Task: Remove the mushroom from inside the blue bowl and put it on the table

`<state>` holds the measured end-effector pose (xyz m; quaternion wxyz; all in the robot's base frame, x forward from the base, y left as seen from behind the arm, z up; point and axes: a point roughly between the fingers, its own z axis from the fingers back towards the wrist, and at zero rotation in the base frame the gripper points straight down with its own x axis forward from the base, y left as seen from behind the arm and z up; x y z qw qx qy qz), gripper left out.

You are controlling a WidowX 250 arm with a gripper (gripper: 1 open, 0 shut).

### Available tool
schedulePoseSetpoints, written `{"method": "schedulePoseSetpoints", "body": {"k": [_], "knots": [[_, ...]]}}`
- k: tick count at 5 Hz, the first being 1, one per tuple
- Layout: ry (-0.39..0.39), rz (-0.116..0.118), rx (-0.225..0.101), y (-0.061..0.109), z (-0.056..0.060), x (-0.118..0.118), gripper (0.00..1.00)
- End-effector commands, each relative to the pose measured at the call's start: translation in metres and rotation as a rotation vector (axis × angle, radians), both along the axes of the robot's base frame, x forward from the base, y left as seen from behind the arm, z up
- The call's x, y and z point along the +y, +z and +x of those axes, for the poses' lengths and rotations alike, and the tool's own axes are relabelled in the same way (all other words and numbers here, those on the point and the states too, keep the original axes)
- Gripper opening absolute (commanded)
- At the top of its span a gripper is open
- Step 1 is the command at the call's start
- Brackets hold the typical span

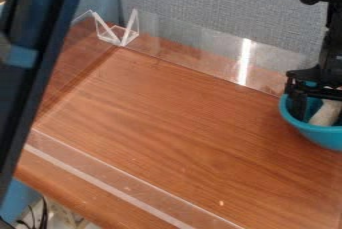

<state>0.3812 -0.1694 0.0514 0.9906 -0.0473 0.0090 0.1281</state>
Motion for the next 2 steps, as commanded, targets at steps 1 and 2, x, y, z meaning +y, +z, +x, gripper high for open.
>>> {"method": "schedulePoseSetpoints", "body": {"k": [1, 2], "knots": [[-0.009, -0.015, -0.039, 0.011, 0.0125, -0.0025, 1.0], [-0.031, -0.015, -0.034, 0.0054, 0.0152, -0.0074, 1.0]]}}
